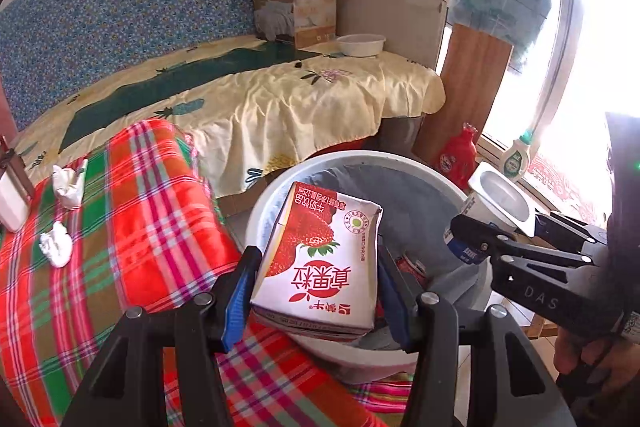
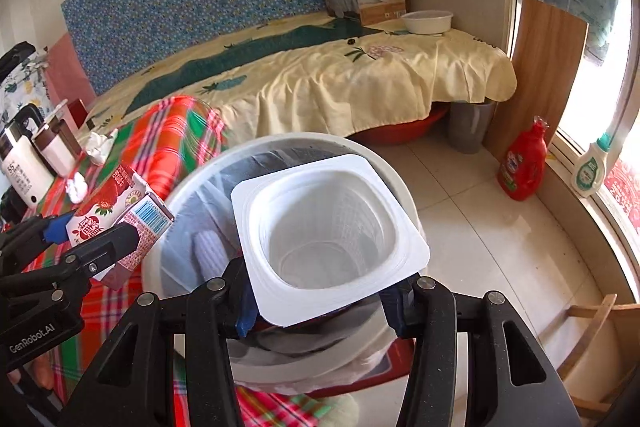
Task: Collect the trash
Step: 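Open both tools to drop the carton and yogurt cup into the bin, then move both tools back from the bin toward the white tissues on the table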
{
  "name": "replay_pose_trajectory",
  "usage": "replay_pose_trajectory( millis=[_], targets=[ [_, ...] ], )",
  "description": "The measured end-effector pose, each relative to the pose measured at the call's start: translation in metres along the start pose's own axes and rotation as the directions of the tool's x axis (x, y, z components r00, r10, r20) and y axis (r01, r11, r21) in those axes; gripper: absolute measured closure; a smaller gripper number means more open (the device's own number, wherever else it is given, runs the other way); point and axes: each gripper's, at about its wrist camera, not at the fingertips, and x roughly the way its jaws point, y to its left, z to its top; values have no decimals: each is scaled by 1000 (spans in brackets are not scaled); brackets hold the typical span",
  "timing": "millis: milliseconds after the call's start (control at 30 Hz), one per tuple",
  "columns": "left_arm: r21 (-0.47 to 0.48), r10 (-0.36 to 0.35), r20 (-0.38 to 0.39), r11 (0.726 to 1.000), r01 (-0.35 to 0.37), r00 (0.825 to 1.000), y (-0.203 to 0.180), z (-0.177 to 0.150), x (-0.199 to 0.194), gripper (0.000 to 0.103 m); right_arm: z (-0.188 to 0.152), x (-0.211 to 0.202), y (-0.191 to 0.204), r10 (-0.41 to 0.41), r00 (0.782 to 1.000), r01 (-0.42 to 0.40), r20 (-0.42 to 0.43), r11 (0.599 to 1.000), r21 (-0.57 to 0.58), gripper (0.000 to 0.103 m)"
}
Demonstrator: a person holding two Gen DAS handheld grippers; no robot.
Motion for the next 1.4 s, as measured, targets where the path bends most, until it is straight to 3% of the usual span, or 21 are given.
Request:
replay_pose_trajectory(
  millis=[233, 367, 867, 1167, 1400],
  targets=[
    [12, -2, -46, 1000, 3, 999, -9, 2, 22, 46, -2, 23, -10, -32, 997, 31, -71, 999, -14, 52],
    [7, -19, -56, 1000, 20, 998, -9, 0, 25, 46, -5, 25, -15, -36, 996, 36, -81, 999, 1, 36],
    [-39, 4, -4, 999, -4, 1000, 9, -5, -7, 43, -4, 1, -6, -25, 999, 26, -28, 999, 32, 36],
    [-90, 79, 40, 993, -75, 996, 40, -16, -37, 43, -1, -16, 24, 37, 999, -37, 36, 999, 5, 36],
    [-153, 172, 59, 975, -162, 983, 78, -27, -58, 43, -1, -18, 60, 98, 994, -95, 55, 994, -50, 36]
  ],
)
